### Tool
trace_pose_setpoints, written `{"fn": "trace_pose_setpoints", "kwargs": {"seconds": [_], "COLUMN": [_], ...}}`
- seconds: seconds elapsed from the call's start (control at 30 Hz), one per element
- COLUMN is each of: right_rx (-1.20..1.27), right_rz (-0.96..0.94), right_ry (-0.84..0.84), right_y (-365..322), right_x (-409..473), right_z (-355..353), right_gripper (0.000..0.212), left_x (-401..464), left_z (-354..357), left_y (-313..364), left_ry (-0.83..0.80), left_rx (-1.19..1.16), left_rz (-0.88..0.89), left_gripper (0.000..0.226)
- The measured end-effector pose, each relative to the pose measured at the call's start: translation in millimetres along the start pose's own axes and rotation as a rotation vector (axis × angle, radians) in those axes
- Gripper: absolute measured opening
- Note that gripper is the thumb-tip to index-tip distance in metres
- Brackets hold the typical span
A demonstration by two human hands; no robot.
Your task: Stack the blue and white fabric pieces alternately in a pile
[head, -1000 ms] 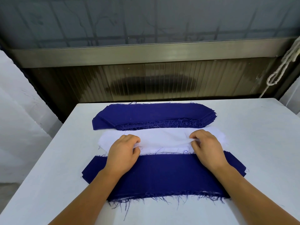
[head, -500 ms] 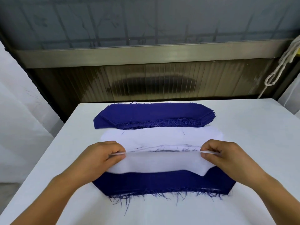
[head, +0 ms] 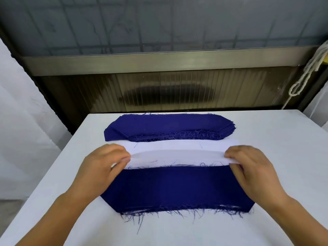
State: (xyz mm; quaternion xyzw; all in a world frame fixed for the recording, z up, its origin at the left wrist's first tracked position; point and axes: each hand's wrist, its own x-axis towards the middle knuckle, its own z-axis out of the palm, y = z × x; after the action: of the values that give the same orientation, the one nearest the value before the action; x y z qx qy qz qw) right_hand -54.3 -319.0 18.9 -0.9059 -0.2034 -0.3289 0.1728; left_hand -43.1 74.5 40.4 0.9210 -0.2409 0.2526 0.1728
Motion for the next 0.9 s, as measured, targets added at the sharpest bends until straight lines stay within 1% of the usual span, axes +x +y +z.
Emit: {"fn": "trace_pose_setpoints", "kwargs": {"seconds": [0.07,0.13,0.23,0.37,0.47,0.57,0.73,0.8,0.9], "right_rx": [-0.006,-0.007,0.036,0.058,0.060,0.070,0.095,0.101,0.114], "right_rz": [-0.051,-0.066,-0.042,-0.002,0.007,0.012,0.014,0.025,0.015], "right_ry": [-0.044,-0.134,-0.222,-0.239,-0.242,-0.248,-0.260,-0.276,-0.276], "right_y": [2.4,2.9,1.2,0.0,0.6,0.4,-0.9,-2.5,-10.0], "right_x": [-22.0,-42.9,-58.4,-58.4,-60.5,-64.4,-61.0,-57.1,-46.0], "right_z": [6.8,14.2,18.0,16.9,17.4,16.4,9.8,6.6,6.7], "right_gripper": [0.027,0.028,0.029,0.030,0.028,0.027,0.023,0.028,0.031], "left_x": [-19.9,-40.8,-61.5,-64.2,-64.5,-68.2,-71.3,-66.2,-50.5], "left_z": [11.5,26.5,41.8,43.5,43.2,42.3,41.6,40.0,41.9], "left_y": [-1.7,-1.3,3.4,6.9,7.9,6.4,5.6,8.8,17.4], "left_ry": [-0.077,-0.147,-0.165,-0.156,-0.183,-0.221,-0.262,-0.255,-0.236], "left_rx": [0.016,0.005,-0.012,-0.053,-0.059,-0.092,-0.109,-0.093,-0.084], "left_rz": [0.096,0.142,0.134,0.070,0.066,0.020,-0.006,-0.005,-0.004], "left_gripper": [0.024,0.023,0.038,0.048,0.050,0.053,0.054,0.055,0.049]}}
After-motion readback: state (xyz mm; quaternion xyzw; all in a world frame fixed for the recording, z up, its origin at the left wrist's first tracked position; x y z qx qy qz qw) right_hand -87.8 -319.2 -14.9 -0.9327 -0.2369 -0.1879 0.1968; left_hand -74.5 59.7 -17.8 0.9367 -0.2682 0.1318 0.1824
